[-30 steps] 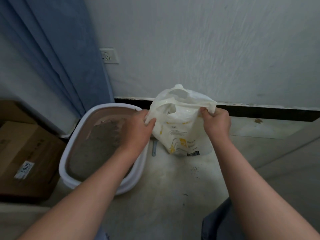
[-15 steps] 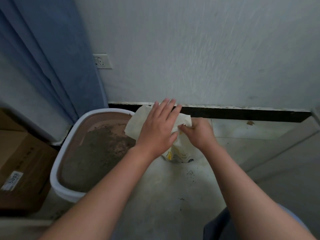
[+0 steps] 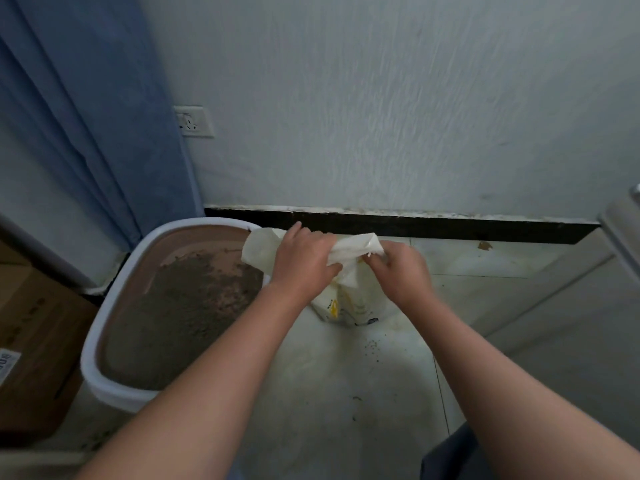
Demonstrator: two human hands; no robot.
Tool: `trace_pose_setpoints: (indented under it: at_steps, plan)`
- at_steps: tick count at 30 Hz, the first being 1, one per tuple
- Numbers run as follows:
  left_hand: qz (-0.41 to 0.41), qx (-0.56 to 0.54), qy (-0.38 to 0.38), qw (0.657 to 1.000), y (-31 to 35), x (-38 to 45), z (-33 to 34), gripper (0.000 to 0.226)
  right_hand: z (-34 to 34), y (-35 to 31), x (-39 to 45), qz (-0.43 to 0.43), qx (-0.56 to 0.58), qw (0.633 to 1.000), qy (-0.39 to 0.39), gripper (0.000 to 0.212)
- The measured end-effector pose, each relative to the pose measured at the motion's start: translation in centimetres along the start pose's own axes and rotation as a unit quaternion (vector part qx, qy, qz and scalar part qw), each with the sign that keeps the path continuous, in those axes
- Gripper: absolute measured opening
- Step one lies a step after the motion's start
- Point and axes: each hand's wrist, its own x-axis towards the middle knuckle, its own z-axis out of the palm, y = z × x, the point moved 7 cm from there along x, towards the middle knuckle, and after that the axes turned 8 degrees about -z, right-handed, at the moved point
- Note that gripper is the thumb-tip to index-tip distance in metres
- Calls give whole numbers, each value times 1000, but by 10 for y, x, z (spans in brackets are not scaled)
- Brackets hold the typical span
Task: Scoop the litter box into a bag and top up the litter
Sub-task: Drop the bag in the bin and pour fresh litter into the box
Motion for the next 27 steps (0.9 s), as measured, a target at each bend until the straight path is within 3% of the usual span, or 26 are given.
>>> trace_pose_setpoints:
  at_steps: [4, 10, 16, 22, 27]
  plan:
    - [-21, -17, -20, 999, -17, 2, 1, 22, 6, 17, 3, 28, 7, 1000, 4, 32]
    - [-71, -45, -28, 996, -41, -2, 7, 27, 39, 64, -14, 99, -26, 988, -112, 46]
    - [-61, -63, 19, 996, -42, -1, 15, 25, 67, 99, -2, 123, -49, 980, -147, 50]
    - [-48, -60, 23, 997, -48, -7, 21, 22, 101, 139, -11, 141, -61, 965, -211, 74]
    - [-9, -80, 49, 996, -39, -15, 16, 12, 102, 148, -6, 168, -96, 967, -164, 42]
